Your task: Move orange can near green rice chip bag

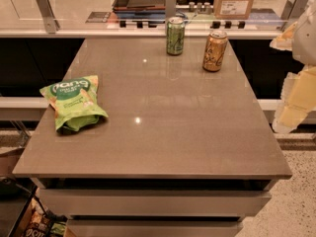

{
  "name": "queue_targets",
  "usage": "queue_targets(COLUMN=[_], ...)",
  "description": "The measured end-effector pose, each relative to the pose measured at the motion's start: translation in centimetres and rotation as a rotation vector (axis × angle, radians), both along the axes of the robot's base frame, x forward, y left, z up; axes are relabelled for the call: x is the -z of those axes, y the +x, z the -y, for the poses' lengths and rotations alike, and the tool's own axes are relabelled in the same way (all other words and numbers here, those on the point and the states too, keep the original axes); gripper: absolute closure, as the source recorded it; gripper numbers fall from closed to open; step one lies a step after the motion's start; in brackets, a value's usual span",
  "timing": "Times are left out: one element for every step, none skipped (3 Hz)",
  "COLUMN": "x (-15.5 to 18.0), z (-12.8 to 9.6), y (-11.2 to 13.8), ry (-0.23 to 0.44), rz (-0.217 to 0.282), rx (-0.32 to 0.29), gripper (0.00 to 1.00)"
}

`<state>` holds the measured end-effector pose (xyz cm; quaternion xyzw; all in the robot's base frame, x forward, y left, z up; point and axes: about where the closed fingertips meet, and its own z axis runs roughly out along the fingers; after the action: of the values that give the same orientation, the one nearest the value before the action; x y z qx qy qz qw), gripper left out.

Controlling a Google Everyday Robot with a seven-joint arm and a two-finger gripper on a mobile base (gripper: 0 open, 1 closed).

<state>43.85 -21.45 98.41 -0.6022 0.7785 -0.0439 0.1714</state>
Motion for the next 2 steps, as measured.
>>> queue_targets(x=[0.0,-0.36], z=[0.0,0.04], y=[0.0,0.5], ry=[0.0,0.023], rz=[0.0,0.018], rx=[0.0,0.009], gripper=[0.0,0.0])
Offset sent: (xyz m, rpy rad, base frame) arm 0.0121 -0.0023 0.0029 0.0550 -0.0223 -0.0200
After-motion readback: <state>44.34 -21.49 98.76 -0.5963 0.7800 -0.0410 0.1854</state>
